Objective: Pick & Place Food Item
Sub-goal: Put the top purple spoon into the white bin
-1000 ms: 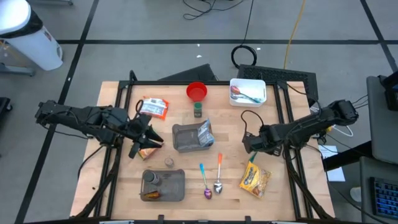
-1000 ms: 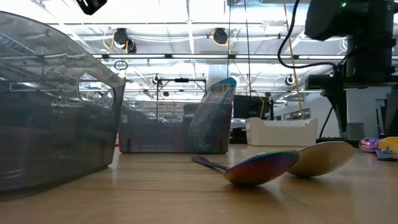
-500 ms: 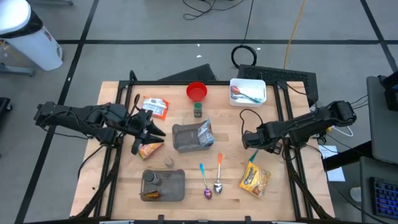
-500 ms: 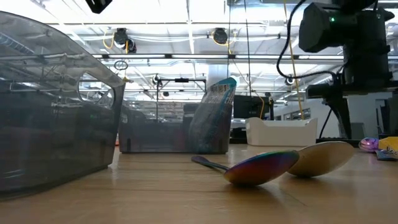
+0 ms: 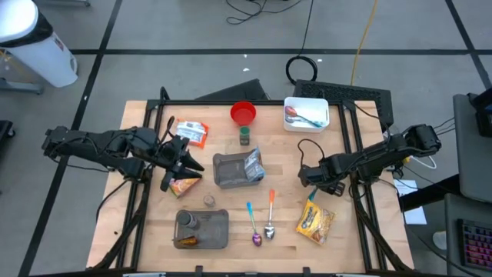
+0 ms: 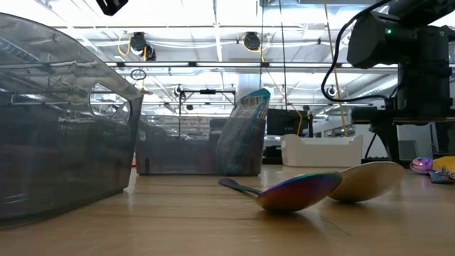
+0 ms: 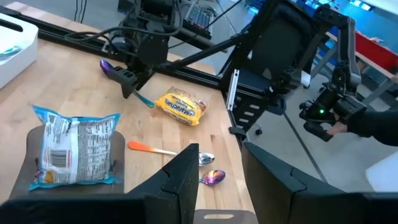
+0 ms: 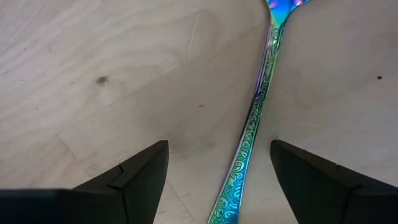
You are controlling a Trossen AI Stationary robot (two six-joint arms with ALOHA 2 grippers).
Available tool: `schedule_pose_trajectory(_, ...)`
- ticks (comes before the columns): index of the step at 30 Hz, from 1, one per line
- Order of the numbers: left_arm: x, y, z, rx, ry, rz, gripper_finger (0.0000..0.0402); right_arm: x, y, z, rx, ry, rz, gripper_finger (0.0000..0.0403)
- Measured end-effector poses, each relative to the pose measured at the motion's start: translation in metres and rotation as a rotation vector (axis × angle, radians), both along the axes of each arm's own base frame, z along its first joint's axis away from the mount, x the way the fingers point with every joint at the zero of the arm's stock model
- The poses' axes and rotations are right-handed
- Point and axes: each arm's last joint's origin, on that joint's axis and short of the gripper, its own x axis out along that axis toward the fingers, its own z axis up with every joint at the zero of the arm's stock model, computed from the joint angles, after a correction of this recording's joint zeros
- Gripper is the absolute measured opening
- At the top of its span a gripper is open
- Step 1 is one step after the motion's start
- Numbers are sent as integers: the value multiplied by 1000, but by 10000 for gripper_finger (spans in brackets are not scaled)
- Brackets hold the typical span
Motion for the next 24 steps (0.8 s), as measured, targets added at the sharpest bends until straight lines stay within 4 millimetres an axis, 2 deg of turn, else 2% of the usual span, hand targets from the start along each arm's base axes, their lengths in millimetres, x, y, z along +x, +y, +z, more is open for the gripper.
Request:
schedule_pose_trajectory(14,0,0,0,11,-3,-3,129,-2,0,-1,45,32,10,272)
schedule_pose_trajectory(24,0,0,0,11,-3,-3,129,-2,1,-3,73,52,5,199)
